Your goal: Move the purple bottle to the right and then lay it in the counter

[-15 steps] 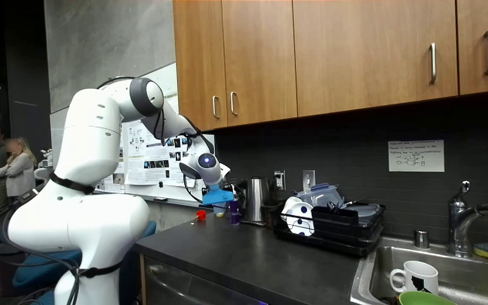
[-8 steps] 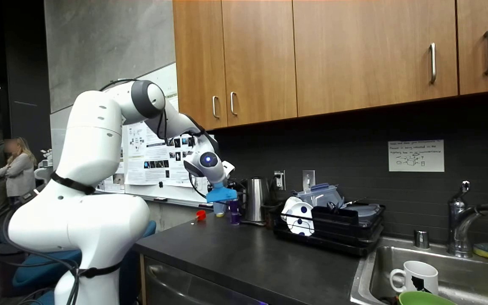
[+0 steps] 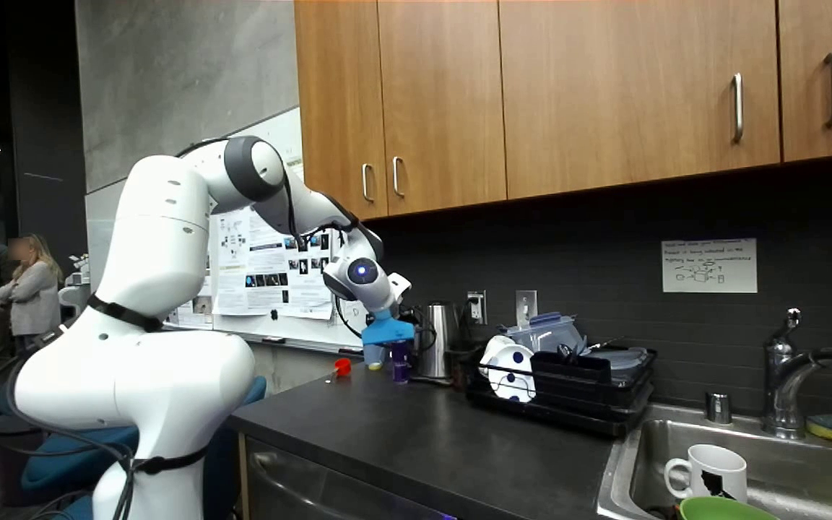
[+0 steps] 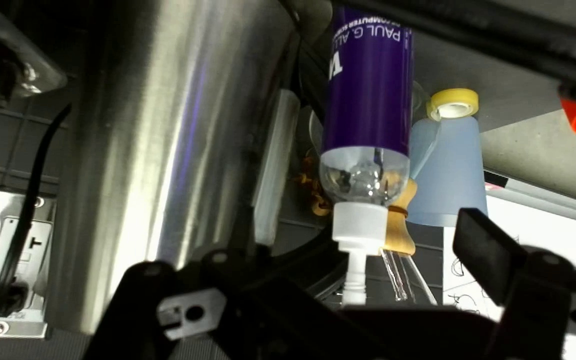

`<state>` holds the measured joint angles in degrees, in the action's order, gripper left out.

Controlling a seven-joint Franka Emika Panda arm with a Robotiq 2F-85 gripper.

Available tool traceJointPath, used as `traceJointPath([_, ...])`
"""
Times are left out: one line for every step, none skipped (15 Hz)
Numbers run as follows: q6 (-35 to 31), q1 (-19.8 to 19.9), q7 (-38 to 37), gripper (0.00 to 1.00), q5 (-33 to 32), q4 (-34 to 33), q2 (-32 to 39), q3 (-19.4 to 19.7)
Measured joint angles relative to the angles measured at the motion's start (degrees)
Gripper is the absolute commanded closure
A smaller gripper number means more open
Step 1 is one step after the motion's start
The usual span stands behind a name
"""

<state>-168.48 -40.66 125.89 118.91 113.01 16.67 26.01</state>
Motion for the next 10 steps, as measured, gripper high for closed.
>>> traceJointPath([0.0,0.0,0.1,0.00,0.1,0.0,0.3,0.0])
traceJointPath([0.0,-0.1,0.4,0.00,0.3,0.0,0.7,0.0])
traceJointPath([-0.1,-0.3,0.6,0.00,0.4,0.0,1.2,0.0])
traceJointPath([-0.1,-0.4,0.8,0.00,0.4,0.0,1.6,0.0])
traceJointPath([-0.1,-0.5,0.8,0.00,0.4,0.0,2.0,0.0])
traceJointPath([-0.1,-0.7,0.9,0.00,0.4,0.0,2.3,-0.1])
traceJointPath([-0.2,-0.8,1.0,0.00,0.4,0.0,2.6,-0.1])
traceJointPath([-0.2,-1.0,1.0,0.00,0.4,0.0,2.8,-0.1])
traceJointPath([-0.2,-1.3,1.2,0.00,0.4,0.0,2.8,-0.2])
traceJointPath([-0.2,-1.5,1.4,0.00,0.4,0.0,2.8,-0.2])
